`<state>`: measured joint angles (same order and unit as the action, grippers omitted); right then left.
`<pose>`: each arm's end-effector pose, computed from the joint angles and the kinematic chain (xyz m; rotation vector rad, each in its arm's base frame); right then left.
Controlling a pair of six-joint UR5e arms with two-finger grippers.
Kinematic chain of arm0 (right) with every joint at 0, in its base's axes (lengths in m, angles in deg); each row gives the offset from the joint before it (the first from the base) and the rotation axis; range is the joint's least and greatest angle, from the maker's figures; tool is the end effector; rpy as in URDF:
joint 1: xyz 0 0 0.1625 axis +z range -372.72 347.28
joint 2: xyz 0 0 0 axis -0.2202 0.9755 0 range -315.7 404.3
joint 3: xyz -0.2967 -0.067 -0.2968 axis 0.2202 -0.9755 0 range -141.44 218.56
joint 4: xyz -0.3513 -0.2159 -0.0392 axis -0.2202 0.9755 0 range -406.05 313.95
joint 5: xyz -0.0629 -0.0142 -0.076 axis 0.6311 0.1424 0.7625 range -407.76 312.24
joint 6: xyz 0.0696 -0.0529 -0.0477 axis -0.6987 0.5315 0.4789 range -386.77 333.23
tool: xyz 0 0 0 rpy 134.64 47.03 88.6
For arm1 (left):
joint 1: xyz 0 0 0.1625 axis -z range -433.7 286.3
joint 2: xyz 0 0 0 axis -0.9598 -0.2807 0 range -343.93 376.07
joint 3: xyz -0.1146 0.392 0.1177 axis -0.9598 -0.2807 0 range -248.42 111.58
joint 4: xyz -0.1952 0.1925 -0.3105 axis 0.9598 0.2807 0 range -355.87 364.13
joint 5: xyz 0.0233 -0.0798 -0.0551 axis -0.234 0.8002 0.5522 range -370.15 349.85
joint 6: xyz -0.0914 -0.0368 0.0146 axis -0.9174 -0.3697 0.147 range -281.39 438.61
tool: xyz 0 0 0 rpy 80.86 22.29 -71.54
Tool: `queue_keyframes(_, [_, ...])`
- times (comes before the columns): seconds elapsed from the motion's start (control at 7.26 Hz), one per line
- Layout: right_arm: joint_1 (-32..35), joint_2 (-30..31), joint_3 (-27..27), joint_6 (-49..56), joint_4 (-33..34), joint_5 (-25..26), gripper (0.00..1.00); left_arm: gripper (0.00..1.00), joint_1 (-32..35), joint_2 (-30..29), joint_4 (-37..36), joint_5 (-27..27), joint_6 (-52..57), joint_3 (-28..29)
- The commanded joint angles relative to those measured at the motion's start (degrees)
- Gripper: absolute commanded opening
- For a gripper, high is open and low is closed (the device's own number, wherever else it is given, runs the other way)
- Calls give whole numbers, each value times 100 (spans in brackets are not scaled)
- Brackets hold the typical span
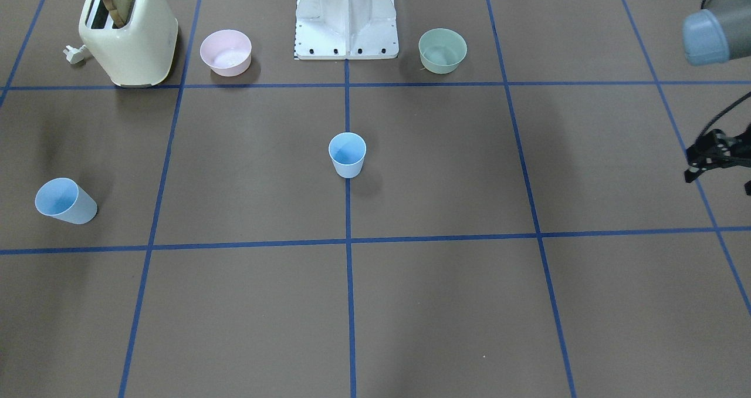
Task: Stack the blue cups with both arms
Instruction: 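Lower the right gripper onto the other light-blue cup and grasp it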
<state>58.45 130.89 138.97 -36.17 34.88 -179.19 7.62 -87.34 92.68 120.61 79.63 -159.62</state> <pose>-0.1063 -0.5205 0.5231 0.1967 -0.7872 -0.3000 0.0219 -0.5959 0.5278 0.1724 0.7231 0.2431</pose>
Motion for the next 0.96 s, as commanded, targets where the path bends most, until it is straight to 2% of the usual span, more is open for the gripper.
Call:
queue_keyframes(0.0, [-312, -106, -370, -53, -68, 109, 100, 99, 279, 181, 74, 37, 600, 277])
queue_keyframes(0.28, [-454, -194, -958, -105, -820, 109, 100, 99, 288, 269, 83, 46, 592, 260])
queue_keyframes(0.41, [-576, -273, -1040, -323, -885, 117, 99, 99, 288, 269, 83, 46, 600, 260])
queue_keyframes(0.55, [-734, -352, -1049, -604, -886, 117, 91, 99, 288, 278, 83, 54, 601, 242])
queue_keyframes(0.69, [-779, -353, -1084, -615, -886, 117, 65, 99, 288, 304, 83, 55, 601, 225])
queue_keyframes(0.83, [-780, -318, -1076, -615, -886, 126, 16, 99, 279, 305, 83, 55, 609, 225])
